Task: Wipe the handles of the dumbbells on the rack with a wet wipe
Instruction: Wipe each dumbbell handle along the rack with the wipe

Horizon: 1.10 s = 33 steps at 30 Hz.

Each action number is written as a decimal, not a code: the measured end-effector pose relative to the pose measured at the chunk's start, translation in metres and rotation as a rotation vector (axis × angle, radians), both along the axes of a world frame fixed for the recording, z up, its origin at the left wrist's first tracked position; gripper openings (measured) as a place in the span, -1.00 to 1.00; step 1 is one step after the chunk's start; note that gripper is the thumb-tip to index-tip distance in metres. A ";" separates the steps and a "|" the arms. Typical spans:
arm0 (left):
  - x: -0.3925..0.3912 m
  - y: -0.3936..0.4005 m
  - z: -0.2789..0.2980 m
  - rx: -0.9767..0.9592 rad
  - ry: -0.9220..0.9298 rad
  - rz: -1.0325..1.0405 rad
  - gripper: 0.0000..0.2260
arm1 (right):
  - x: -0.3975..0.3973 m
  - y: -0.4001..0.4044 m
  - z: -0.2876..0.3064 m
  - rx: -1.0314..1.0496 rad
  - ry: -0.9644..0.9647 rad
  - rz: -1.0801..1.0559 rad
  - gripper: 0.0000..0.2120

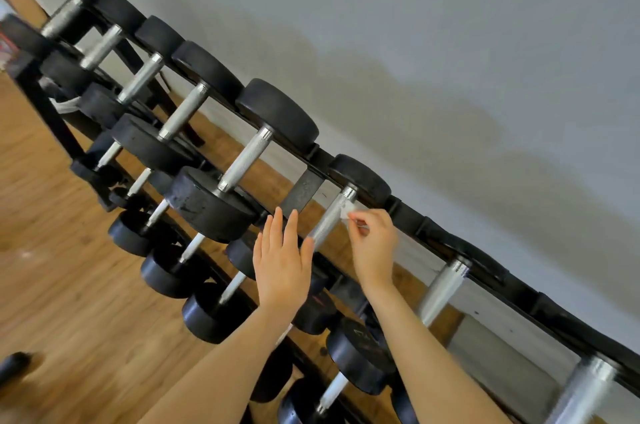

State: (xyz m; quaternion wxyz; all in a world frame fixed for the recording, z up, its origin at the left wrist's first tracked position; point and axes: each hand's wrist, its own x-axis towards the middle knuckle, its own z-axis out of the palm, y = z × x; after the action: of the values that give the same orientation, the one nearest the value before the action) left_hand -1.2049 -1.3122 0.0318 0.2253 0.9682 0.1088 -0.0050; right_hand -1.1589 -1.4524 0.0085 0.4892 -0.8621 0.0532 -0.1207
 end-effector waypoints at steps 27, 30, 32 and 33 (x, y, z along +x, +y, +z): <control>-0.002 -0.003 -0.021 -0.102 -0.205 0.078 -0.50 | 0.010 0.046 -0.019 0.201 -0.249 -0.265 -0.76; -0.002 -0.004 -0.020 -0.105 -0.206 0.078 -0.50 | 0.013 0.045 -0.018 0.226 -0.247 -0.267 -0.74; -0.002 -0.003 -0.020 -0.107 -0.206 0.076 -0.50 | 0.017 0.044 -0.017 0.244 -0.238 -0.290 -0.74; -0.002 -0.003 -0.020 -0.107 -0.206 0.075 -0.50 | 0.016 0.045 -0.016 0.237 -0.239 -0.293 -0.75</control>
State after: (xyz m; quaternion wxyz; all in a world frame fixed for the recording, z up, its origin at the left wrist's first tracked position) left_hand -1.2067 -1.3151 0.0118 0.2865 0.9455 0.1206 0.0971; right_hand -1.1424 -1.4074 -0.0079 0.5672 -0.7612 0.1333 -0.2849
